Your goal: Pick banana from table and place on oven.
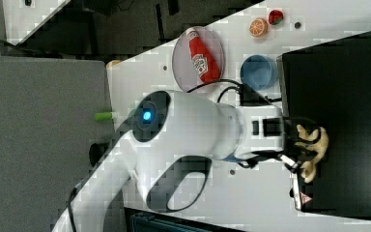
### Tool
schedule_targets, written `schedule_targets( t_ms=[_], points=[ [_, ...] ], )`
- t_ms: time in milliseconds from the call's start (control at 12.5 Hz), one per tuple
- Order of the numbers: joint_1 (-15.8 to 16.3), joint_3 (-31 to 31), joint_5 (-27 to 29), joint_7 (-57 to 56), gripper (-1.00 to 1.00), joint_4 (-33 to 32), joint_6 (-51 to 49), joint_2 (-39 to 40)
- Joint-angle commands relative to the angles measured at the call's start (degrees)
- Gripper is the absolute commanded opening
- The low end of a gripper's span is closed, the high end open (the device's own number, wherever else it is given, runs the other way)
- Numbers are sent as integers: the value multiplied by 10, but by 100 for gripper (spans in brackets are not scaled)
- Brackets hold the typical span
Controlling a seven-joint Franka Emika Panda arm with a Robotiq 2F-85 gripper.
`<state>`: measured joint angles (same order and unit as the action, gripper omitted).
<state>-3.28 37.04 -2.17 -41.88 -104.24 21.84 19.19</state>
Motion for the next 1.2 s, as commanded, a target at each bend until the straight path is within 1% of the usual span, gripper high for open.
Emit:
schedule_targets(
  t_ms=[80,480,560,800,960,1200],
  points=[
    [-3,-3,29,-52,-29,31,19,-29],
    [-4,-3,30,-52,84,33,27,-34],
    [-3,-5,30,-52,99,40,27,-45],
    [20,-23,14,-51,100,57,-2,-110],
    [40,-49,-11,-20,100,56,-68,-162],
    [65,-127,-14,170,100,52,-189,-224]
  ],
)
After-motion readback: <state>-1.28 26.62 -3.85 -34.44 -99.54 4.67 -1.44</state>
